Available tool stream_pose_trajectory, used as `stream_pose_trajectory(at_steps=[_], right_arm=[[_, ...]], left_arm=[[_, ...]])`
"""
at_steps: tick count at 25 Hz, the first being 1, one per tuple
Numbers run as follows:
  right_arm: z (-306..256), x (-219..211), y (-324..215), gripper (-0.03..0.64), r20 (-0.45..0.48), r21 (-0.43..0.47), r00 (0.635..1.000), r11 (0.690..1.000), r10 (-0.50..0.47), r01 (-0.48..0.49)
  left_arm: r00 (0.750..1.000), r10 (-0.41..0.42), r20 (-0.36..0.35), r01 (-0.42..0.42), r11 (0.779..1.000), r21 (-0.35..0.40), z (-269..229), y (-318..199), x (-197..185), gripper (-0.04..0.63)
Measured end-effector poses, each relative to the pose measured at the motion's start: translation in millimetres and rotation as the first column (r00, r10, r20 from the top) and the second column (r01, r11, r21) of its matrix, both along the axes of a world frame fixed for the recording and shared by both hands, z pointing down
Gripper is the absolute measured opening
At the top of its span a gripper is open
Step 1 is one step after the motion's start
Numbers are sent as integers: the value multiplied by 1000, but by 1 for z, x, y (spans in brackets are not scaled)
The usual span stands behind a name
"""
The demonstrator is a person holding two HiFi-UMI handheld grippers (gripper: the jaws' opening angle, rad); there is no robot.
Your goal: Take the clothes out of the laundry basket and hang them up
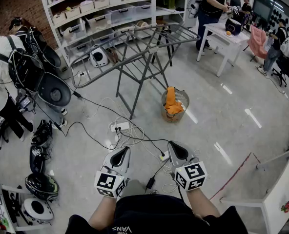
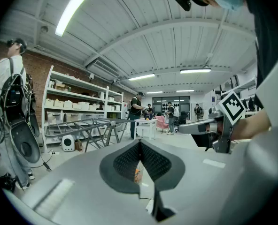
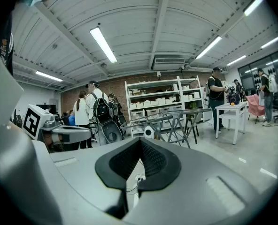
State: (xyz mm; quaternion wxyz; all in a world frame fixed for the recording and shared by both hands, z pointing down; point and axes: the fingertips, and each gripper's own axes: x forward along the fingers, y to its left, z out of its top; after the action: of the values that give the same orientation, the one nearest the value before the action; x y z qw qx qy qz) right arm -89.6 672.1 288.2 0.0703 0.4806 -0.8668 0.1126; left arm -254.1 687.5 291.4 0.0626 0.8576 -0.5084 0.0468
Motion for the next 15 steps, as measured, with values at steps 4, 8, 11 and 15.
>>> stream_pose_trajectory(at_steps=[4,8,11,15], right_arm=[[5,0,-2,3,46,-9,999,1000,-18,19],[11,5,-19,85,67,-30,998,1000,1,2],[19,8,-35,236,75,-55,997,998,19,-15],[29,14,-63,281,71,-83,996,996,44,-38]], left_arm=[[999,23,-36,-22,1000,23,-1,-3,6,3],[996,42,-81,-43,999,-14,7,-21,14,198],[994,54,-95,-59,997,-49,17,-37,17,257],[992,82,-97,-90,993,-81,31,-72,22,279]])
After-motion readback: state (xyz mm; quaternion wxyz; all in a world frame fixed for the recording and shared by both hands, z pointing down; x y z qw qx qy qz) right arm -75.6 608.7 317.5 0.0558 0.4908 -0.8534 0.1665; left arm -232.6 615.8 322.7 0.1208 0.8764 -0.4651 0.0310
